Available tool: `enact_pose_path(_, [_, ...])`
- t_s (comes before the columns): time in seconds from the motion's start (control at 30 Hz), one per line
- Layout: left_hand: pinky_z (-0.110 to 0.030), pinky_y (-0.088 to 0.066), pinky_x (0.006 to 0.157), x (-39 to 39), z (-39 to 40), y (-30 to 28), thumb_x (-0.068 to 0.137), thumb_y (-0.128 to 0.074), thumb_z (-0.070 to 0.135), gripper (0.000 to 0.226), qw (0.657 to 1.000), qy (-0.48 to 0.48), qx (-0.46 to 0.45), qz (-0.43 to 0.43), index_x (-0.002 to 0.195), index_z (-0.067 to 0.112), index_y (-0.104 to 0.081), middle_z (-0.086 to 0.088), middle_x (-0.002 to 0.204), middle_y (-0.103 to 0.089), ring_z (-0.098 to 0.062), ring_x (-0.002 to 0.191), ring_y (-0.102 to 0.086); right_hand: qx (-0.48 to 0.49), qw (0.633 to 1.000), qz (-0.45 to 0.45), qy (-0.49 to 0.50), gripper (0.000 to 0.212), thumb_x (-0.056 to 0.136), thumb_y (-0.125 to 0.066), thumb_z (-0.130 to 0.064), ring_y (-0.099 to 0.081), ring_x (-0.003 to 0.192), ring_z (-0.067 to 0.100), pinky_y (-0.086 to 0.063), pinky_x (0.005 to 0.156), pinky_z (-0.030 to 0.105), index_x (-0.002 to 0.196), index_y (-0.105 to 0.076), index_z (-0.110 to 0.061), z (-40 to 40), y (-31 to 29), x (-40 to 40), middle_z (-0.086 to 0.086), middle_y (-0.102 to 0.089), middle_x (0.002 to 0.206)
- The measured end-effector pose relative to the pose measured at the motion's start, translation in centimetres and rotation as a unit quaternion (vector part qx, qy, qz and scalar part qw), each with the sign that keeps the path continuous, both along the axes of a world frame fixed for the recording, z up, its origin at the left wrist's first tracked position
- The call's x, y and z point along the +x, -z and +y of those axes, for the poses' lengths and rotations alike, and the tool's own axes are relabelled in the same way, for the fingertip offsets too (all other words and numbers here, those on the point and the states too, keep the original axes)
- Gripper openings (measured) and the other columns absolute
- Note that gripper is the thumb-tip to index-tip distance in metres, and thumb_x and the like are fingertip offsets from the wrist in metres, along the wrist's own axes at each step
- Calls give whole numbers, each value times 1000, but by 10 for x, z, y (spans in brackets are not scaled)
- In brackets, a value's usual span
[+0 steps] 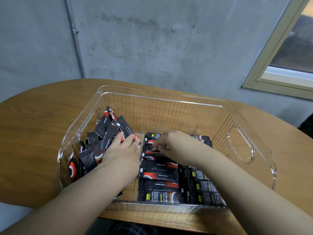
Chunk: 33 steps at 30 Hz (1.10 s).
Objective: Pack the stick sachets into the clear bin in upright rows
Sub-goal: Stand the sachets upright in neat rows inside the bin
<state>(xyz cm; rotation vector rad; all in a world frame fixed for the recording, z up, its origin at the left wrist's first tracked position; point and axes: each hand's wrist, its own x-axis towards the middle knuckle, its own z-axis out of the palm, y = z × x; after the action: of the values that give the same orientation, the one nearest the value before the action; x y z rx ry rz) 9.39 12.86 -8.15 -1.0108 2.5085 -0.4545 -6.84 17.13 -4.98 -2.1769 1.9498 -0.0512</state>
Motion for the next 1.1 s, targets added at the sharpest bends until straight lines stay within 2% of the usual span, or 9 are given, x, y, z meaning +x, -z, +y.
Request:
enact_pose_path(0.07, [-51, 7, 116, -1, 1, -1, 104, -21, 35, 57, 1000, -2, 1, -6, 153, 9, -5, -8, 161, 3, -27, 147, 8, -11, 999, -30, 3, 29, 94, -50, -15, -60, 97, 21, -47, 83, 29, 119, -64, -19, -17, -6, 6, 4, -68, 106])
enact_pose_path(0.23, [-50, 12, 116, -2, 0, -2, 103, -26, 33, 61, 1000, -11, 11, -26, 152, 7, -1, -9, 161, 7, -26, 147, 13, 8, 992, -119, 33, 38, 95, -55, -26, -58, 115, 21, -40, 96, 23, 128, -57, -9, -72, -10, 25, 6, -63, 125])
enact_pose_path(0.33, [-49, 12, 116, -3, 0, -3, 104, -22, 33, 60, 999, -11, 13, -27, 152, 5, 1, -10, 160, 9, -27, 146, 14, 67, 984, -162, 29, 34, 95, -54, -32, -67, 82, 24, -53, 87, 38, 110, -66, -4, -91, -2, 37, 14, -72, 94])
enact_pose_path(0.4, [-48, 12, 116, -4, -1, -4, 104, -20, 33, 60, 999, -16, 18, -30, 151, 4, 2, -10, 160, 9, -27, 146, 14, 83, 975, -201, 40, 38, 93, -56, -38, -63, 61, 19, -55, 78, 36, 98, -68, -2, -97, 0, 39, 12, -71, 74])
enact_pose_path(0.5, [-50, 13, 116, -4, -3, -3, 104, -21, 34, 60, 999, -12, 16, -43, 151, 4, 2, -12, 160, 11, -28, 146, 16, 76, 963, -250, 60, 39, 86, -65, -42, -57, 52, 14, -50, 68, 29, 85, -69, -3, -96, 2, 38, 4, -62, 58])
enact_pose_path(0.63, [-50, 13, 115, -3, -3, -1, 104, -21, 33, 60, 999, -2, 11, -53, 151, 3, 2, -12, 160, 11, -28, 146, 16, 44, 955, -286, 70, 29, 84, -70, -29, -54, 59, 16, -47, 66, 29, 87, -68, -1, -96, 6, 41, 7, -62, 70])
enact_pose_path(0.73, [-49, 11, 115, -3, -3, 0, 104, -19, 32, 59, 998, -3, 13, -60, 151, 3, 3, -12, 160, 11, -28, 146, 16, -6, 947, -316, 57, 1, 87, -67, -17, -56, 61, 9, -47, 63, 23, 86, -67, -18, -97, 6, 42, -1, -67, 79])
enact_pose_path(0.93, [-50, 11, 115, -4, -3, -1, 103, -25, 33, 62, 998, -13, 20, -58, 151, 5, 2, -12, 160, 7, -27, 147, 9, -111, 919, -373, 62, 13, 87, -67, -13, -63, 68, 3, -50, 65, 20, 97, -71, -19, -87, -3, 38, -9, -69, 79])
enact_pose_path(1.1, [-50, 10, 116, -2, -1, -4, 104, -24, 31, 60, 999, -13, 22, -43, 152, 6, 0, -11, 161, 5, -27, 147, 7, -159, 926, -336, 65, 11, 87, -66, -17, -68, 77, 15, -57, 77, 39, 95, -67, -25, -61, -18, 25, -7, -68, 80])
